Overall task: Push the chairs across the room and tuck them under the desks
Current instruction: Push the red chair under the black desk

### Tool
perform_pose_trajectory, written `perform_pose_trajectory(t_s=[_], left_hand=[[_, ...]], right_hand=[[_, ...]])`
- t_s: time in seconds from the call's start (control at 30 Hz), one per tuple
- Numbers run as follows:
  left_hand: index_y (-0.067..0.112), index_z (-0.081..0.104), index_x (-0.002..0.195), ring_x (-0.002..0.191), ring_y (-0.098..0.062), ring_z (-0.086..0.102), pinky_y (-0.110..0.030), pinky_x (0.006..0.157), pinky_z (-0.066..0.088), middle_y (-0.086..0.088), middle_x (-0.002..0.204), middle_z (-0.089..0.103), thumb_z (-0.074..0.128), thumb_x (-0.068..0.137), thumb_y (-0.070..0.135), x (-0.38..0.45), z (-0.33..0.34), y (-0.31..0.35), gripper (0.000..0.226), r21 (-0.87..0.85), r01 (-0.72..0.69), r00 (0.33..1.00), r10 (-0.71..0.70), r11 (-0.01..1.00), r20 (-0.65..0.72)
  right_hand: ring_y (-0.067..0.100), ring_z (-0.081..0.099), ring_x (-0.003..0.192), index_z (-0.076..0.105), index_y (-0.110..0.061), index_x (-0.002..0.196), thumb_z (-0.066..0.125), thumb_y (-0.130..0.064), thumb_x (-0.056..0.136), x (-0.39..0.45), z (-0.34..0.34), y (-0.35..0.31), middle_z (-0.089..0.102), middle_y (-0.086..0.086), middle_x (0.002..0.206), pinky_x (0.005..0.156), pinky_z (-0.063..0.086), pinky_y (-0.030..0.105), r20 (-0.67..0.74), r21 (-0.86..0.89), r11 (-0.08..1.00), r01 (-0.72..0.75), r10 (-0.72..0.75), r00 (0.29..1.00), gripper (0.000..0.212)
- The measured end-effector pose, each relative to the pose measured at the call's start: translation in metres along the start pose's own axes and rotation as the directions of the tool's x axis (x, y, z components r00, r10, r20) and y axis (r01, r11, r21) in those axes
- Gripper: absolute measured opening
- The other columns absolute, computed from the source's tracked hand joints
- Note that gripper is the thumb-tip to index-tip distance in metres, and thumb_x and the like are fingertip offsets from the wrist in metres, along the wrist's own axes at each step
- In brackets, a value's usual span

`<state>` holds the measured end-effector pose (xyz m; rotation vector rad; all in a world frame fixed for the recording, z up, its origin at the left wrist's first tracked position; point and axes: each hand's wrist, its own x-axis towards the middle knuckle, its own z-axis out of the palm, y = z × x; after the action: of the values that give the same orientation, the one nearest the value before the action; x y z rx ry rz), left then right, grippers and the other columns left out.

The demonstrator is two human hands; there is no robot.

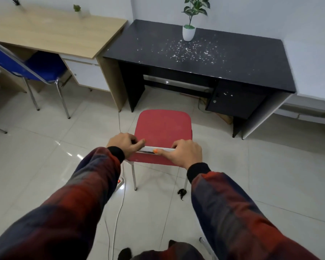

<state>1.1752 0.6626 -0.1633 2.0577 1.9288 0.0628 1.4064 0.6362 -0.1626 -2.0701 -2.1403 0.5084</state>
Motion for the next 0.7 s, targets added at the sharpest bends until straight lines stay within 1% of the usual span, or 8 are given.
perform_pose_trajectory(t_s=[0.13, 0.2, 0.3, 0.37, 0.47, 0.53, 0.6, 0.7], left_hand=[[0.025, 0.069, 0.071, 0.06, -0.016, 0.055, -0.025, 0.051, 0.034, 0.007, 0.061, 0.059, 0.034, 0.078, 0.068, 0.008, 0.001, -0.005, 0.056, -0.024, 0.008, 0.999, -0.009, 1.0, -0.038], [0.024, 0.07, 0.072, 0.06, -0.016, 0.055, -0.025, 0.051, 0.033, 0.007, 0.06, 0.058, 0.036, 0.078, 0.068, 0.016, -0.001, -0.001, 0.056, -0.024, 0.019, 0.998, -0.02, 1.0, -0.057], [0.021, 0.072, 0.075, 0.064, -0.019, 0.058, -0.026, 0.054, 0.04, 0.003, 0.065, 0.063, 0.043, 0.085, 0.064, 0.032, -0.003, 0.009, 0.053, -0.017, 0.047, 0.998, -0.048, 0.999, -0.049], [0.02, 0.072, 0.075, 0.066, -0.02, 0.059, -0.029, 0.058, 0.046, 0.002, 0.068, 0.066, 0.038, 0.08, 0.067, 0.041, -0.002, 0.015, 0.058, -0.046, 0.04, 0.998, -0.043, 0.998, -0.054], [0.021, 0.072, 0.075, 0.067, -0.019, 0.061, -0.033, 0.061, 0.052, 0.003, 0.07, 0.067, 0.033, 0.076, 0.069, 0.055, -0.002, 0.011, 0.062, -0.099, -0.038, 0.997, 0.031, 0.994, -0.075], [0.022, 0.07, 0.074, 0.065, -0.018, 0.06, -0.03, 0.058, 0.05, 0.004, 0.068, 0.066, 0.036, 0.08, 0.067, 0.064, -0.005, -0.001, 0.057, -0.107, -0.084, 0.994, 0.076, 0.991, -0.074], [0.023, 0.068, 0.07, 0.062, -0.016, 0.057, -0.026, 0.053, 0.041, 0.006, 0.063, 0.062, 0.037, 0.081, 0.065, 0.074, -0.012, -0.023, 0.053, -0.103, -0.122, 0.991, 0.115, 0.987, -0.073], [0.023, 0.065, 0.066, 0.058, -0.015, 0.054, -0.024, 0.049, 0.033, 0.006, 0.059, 0.059, 0.034, 0.077, 0.067, 0.091, -0.025, -0.054, 0.055, -0.092, -0.151, 0.986, 0.144, 0.984, -0.079]], right_hand=[[0.016, 0.059, 0.058, 0.067, -0.022, 0.067, 0.025, -0.105, 0.056, 0.01, 0.006, 0.002, 0.061, -0.006, 0.059, 0.062, 0.055, 0.036, -0.022, -0.018, 0.999, 0.044, -0.044, 0.999, 0.094], [0.015, 0.058, 0.055, 0.066, -0.022, 0.064, 0.026, -0.105, 0.056, 0.021, 0.001, 0.005, 0.06, -0.006, 0.056, 0.06, 0.055, 0.036, -0.03, -0.019, 0.998, 0.06, -0.061, 0.998, 0.092], [0.014, 0.058, 0.057, 0.068, -0.023, 0.064, 0.028, -0.105, 0.056, 0.042, -0.009, 0.012, 0.061, -0.008, 0.056, 0.063, 0.054, 0.036, -0.025, -0.034, 0.997, 0.067, -0.068, 0.997, 0.092], [0.013, 0.059, 0.059, 0.07, -0.024, 0.065, 0.026, -0.106, 0.054, 0.054, -0.014, 0.017, 0.063, -0.009, 0.057, 0.065, 0.054, 0.036, -0.015, -0.04, 0.997, 0.071, -0.072, 0.997, 0.094], [0.011, 0.061, 0.065, 0.074, -0.026, 0.073, 0.024, -0.107, 0.052, 0.067, -0.015, 0.018, 0.065, -0.012, 0.064, 0.068, 0.053, 0.033, -0.009, -0.035, 0.999, 0.036, -0.036, 0.999, 0.097], [0.009, 0.061, 0.066, 0.073, -0.027, 0.074, 0.027, -0.106, 0.053, 0.07, -0.012, 0.009, 0.065, -0.012, 0.064, 0.068, 0.053, 0.032, -0.004, -0.024, 1.0, 0.008, -0.008, 1.0, 0.094], [0.009, 0.06, 0.064, 0.072, -0.027, 0.072, 0.03, -0.105, 0.054, 0.073, -0.005, -0.013, 0.063, -0.012, 0.062, 0.067, 0.054, 0.033, -0.025, 0.0, 1.0, -0.028, 0.028, 0.999, 0.091], [0.012, 0.06, 0.066, 0.072, -0.027, 0.074, 0.031, -0.104, 0.055, 0.081, 0.004, -0.046, 0.063, -0.012, 0.063, 0.068, 0.054, 0.034, -0.047, 0.01, 0.996, -0.084, 0.084, 0.995, 0.089]])
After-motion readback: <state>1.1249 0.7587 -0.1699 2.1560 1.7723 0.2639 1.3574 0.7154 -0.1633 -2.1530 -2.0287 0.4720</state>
